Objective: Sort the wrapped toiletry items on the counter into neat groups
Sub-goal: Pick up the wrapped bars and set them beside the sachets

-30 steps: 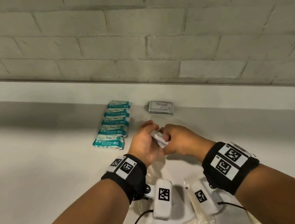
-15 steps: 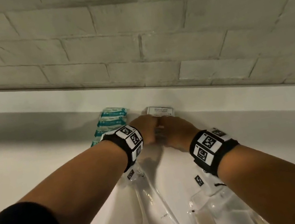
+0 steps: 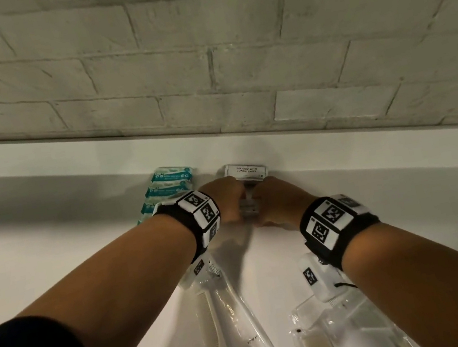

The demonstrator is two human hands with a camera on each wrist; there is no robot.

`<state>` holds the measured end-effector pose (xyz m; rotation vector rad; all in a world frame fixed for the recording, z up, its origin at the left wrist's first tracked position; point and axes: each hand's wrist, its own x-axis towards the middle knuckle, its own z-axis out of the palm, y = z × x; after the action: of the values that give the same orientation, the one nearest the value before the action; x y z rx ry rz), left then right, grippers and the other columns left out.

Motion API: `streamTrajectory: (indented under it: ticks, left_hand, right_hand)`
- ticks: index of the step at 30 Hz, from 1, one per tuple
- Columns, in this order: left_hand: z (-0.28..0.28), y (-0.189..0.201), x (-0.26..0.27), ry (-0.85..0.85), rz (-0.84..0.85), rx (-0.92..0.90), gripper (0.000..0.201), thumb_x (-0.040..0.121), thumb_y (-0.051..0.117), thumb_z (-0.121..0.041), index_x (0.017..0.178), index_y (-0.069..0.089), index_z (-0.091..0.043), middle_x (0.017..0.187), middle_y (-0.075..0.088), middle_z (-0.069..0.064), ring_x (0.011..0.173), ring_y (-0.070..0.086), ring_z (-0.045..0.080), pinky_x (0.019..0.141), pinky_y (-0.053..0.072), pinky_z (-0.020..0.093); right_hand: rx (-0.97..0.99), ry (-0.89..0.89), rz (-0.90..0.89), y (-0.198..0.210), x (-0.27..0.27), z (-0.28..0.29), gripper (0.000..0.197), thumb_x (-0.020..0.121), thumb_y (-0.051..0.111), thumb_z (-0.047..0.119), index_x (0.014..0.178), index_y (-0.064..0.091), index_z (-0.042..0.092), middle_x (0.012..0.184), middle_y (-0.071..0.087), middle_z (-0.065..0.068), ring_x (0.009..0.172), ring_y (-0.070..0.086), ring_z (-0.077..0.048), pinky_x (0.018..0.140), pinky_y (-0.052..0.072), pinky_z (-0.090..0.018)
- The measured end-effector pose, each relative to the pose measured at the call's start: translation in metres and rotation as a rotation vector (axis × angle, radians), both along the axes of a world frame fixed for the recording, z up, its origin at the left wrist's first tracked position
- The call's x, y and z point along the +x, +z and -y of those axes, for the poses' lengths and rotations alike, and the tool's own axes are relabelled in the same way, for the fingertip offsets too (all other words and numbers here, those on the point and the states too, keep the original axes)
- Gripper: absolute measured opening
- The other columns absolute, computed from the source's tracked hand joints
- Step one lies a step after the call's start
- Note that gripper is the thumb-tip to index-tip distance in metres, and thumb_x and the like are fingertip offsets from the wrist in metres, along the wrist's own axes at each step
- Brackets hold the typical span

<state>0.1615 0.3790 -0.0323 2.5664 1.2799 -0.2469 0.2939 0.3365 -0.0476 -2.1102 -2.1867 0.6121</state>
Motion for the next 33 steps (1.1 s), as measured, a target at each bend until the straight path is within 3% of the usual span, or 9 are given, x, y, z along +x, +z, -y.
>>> streamTrajectory:
  ticks: [4,8,10,14,18,24,29,31,33]
  left_hand:
    - [-0.001,-0.003,-0.002,-0.005,0.001,0.018,0.037,0.071,0.077,-0.034,0.101,0.071,-0.013,0.099,0.070,0.008,0.089,0.069,0.026,0.070,0.049,0.025]
    - [0.002,0.002,-0.013,0.072,0.089,0.080,0.068,0.066,0.076,-0.046,0.122,0.053,-0.016,0.118,0.054,0.007,0.107,0.057,0.027,0.088,0.049,0.037]
    - [0.008,0.014,-0.023,0.131,0.217,0.113,0.053,0.076,0.069,-0.038,0.120,0.050,-0.017,0.119,0.049,0.006,0.109,0.051,0.027,0.090,0.046,0.039]
    - [0.043,0.030,-0.045,0.004,0.066,-0.020,0.035,0.089,0.058,-0.037,0.120,0.054,-0.023,0.120,0.051,0.003,0.106,0.053,0.022,0.093,0.046,0.037]
    - [0.098,0.014,-0.062,-0.072,-0.095,-0.100,0.045,0.084,0.062,-0.044,0.126,0.054,-0.030,0.124,0.050,0.001,0.114,0.051,0.021,0.098,0.044,0.038]
    - [0.161,0.004,-0.077,0.013,-0.027,-0.129,0.044,0.084,0.063,-0.043,0.124,0.056,-0.026,0.127,0.047,0.001,0.119,0.048,0.021,0.102,0.041,0.037]
    - [0.210,0.014,-0.076,0.020,-0.135,-0.072,0.040,0.085,0.061,-0.045,0.120,0.056,-0.027,0.122,0.047,0.000,0.115,0.047,0.022,0.096,0.042,0.037]
    - [0.232,0.017,-0.067,-0.016,-0.111,0.026,0.033,0.085,0.060,-0.044,0.112,0.058,-0.024,0.116,0.050,0.000,0.111,0.049,0.023,0.089,0.038,0.035]
    - [0.252,0.019,-0.054,-0.066,-0.080,0.052,0.030,0.085,0.060,-0.043,0.106,0.059,-0.022,0.110,0.052,0.002,0.106,0.051,0.024,0.083,0.037,0.033]
  right_hand:
    - [0.016,0.014,-0.003,0.003,0.000,0.003,0.032,0.068,0.077,0.023,0.096,0.072,0.008,0.098,0.069,-0.010,0.089,0.066,-0.024,0.068,0.048,-0.024]
    - [0.015,-0.053,-0.220,0.013,0.010,0.018,0.061,0.064,0.083,0.023,0.118,0.055,0.014,0.111,0.061,-0.004,0.096,0.061,-0.019,0.077,0.052,-0.027]
    - [0.006,-0.113,-0.292,0.021,0.023,0.031,0.056,0.070,0.081,0.031,0.115,0.050,0.020,0.109,0.055,0.003,0.094,0.058,-0.014,0.076,0.052,-0.026]
    - [-0.122,-0.066,0.020,0.030,0.051,0.073,0.040,0.078,0.067,0.045,0.114,0.058,0.030,0.112,0.046,0.003,0.107,0.054,-0.021,0.090,0.047,-0.031]
    - [-0.267,0.058,0.089,0.029,0.050,0.136,0.056,0.073,0.071,0.044,0.127,0.054,0.039,0.118,0.040,0.008,0.113,0.044,-0.013,0.097,0.045,-0.031]
    - [-0.176,0.154,0.098,0.025,0.036,0.199,0.053,0.080,0.066,0.037,0.131,0.050,0.037,0.118,0.043,0.009,0.107,0.042,-0.009,0.086,0.042,-0.026]
    - [0.067,0.345,0.103,0.033,0.020,0.235,0.030,0.086,0.064,0.027,0.113,0.065,0.040,0.114,0.057,0.016,0.103,0.049,-0.011,0.085,0.045,-0.028]
    - [0.080,0.467,0.170,0.028,0.011,0.249,0.043,0.085,0.066,0.018,0.118,0.059,0.044,0.113,0.055,0.019,0.098,0.050,-0.011,0.081,0.046,-0.028]
    - [0.109,0.532,0.274,0.025,0.004,0.256,0.052,0.082,0.068,0.013,0.122,0.053,0.044,0.108,0.049,0.010,0.091,0.050,-0.014,0.073,0.042,-0.028]
